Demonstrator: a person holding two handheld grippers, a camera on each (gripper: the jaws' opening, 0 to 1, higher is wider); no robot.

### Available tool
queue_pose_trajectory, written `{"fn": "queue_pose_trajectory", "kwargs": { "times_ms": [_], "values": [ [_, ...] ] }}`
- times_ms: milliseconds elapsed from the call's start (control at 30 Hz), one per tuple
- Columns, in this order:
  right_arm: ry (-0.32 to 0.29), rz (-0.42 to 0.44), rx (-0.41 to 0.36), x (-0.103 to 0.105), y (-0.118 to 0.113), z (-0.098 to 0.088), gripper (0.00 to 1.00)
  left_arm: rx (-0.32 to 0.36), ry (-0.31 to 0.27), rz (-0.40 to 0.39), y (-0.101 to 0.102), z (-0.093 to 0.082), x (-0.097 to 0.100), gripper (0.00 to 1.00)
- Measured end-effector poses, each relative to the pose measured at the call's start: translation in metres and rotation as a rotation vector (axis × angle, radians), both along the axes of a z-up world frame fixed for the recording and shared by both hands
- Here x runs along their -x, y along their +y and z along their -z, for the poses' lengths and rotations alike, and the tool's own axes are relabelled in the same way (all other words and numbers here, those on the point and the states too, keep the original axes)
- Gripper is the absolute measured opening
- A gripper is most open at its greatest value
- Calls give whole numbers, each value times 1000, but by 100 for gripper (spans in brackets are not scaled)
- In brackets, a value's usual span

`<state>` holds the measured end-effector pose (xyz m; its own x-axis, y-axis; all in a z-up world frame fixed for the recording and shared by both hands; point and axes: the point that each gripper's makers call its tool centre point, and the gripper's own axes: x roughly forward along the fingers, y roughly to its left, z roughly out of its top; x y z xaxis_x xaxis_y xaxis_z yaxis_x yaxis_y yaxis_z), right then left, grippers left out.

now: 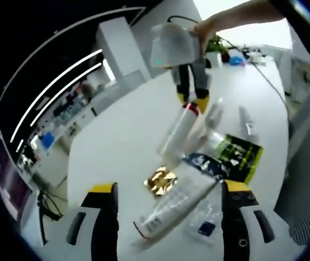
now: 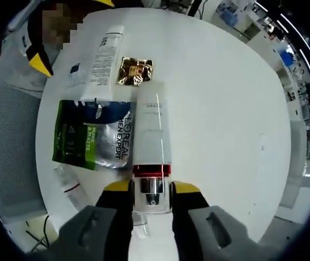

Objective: Arrange the skincare products in the storage area until every visible bottle or jar stands upright without overlapping.

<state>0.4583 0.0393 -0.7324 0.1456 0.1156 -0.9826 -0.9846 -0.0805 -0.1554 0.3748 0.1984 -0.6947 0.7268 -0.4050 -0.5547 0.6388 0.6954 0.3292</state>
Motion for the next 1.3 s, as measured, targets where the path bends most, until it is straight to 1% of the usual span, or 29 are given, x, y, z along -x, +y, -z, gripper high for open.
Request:
{"fn": "queue_pose_trajectory", "kwargs": {
  "times_ms": [33,67,133,167,233,267,300,367,467,567,633,700,767,867,967,1067,1133,1200,1300],
  "values": [
    [-4,-4,7,0,-1,-1,26,-3,7,0,-1,2,-3,67],
    [-7,-9,16,-1,-1,-1,26,-7,15,4,-3,4,-7,67],
    [-16,-18,23,-2,-1,-3,26,-9,11,13,-7,6,-14,69],
    [-18,-20,26,-2,-1,-3,26,-11,8,16,-9,6,-16,68],
    [-22,-22,30,-2,-1,-5,26,-14,-4,31,-15,6,-23,64],
    [-24,-25,32,-2,-1,-6,26,-3,-19,49,-20,4,-26,64],
    [-29,-29,40,-2,-2,-6,26,28,-40,80,-29,1,-29,64],
    [-37,-40,57,-1,-3,-8,26,26,-42,70,-32,3,-35,66],
    [-38,-48,66,1,-5,-11,26,18,-55,81,-38,5,-43,62],
    [-37,-52,72,1,-5,-13,26,29,-51,98,-48,7,-47,60],
    [-38,-59,84,-1,-6,-12,26,10,-47,128,-58,12,-50,60],
    [-43,-65,100,-3,-7,-12,26,2,-46,141,-62,16,-55,60],
    [-51,-78,122,-3,-9,-14,26,21,-41,138,-67,18,-61,58],
    [-52,-87,129,-2,-8,-19,26,47,-37,159,-78,18,-64,54],
    [-53,-96,137,-1,-7,-23,26,24,-33,181,-88,24,-69,52],
    [-62,-115,159,0,-6,-25,26,53,-31,180,-98,21,-73,49],
    [-64,-122,166,0,-5,-26,26,48,-43,199,-106,21,-75,47],
    [-63,-125,170,0,-3,-27,26,41,-36,222,-114,24,-76,47],
    [-68,-142,184,0,-2,-30,26,38,-28,228,-121,27,-80,47]
  ]
}}
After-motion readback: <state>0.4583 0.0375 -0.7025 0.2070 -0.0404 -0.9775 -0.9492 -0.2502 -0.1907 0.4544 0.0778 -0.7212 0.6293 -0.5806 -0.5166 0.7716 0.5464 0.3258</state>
